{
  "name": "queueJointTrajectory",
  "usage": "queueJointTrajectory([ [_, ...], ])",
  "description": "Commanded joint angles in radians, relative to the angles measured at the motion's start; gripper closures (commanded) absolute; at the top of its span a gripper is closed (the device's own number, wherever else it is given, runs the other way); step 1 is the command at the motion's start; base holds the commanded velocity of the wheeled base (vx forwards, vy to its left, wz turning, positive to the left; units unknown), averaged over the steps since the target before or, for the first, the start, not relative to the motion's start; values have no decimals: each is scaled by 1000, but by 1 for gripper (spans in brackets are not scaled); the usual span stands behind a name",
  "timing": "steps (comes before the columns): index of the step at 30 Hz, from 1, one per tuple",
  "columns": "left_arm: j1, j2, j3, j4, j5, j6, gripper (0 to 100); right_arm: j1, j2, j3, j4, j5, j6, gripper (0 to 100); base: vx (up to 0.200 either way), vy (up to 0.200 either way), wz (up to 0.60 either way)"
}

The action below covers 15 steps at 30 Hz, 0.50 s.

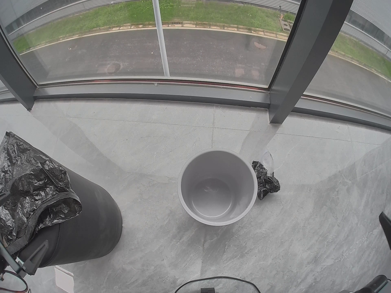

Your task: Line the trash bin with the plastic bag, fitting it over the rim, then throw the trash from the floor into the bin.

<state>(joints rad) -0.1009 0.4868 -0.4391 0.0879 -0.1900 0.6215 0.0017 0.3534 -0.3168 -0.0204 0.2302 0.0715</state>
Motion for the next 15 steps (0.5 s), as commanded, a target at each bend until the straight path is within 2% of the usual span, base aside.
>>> queueJointTrajectory([
  [1, -2, 211, 30, -11, 20, 153, 0, -6, -79, 93, 0, 15, 27, 0, 0, 0, 0],
  [7, -3, 319, 39, -111, 93, 294, 0, -3, -91, 130, 2, 17, 27, 0, 0, 0, 0],
  [11, -2, 358, 59, -206, 207, 342, 0, -2, -99, 150, 2, 17, 25, 0, 0, 0, 0],
  [12, -2, 358, 59, -206, 207, 342, 0, -2, -99, 150, 2, 17, 25, 0, 0, 0, 0],
  [13, -3, 377, 76, -264, 279, 365, 0, -2, -103, 156, 2, 17, 25, 0, 0, 0, 0],
  [15, -5, 398, 86, -315, 307, 376, 0, -2, -103, 159, 4, 18, 25, 0, 0, 0, 0],
])
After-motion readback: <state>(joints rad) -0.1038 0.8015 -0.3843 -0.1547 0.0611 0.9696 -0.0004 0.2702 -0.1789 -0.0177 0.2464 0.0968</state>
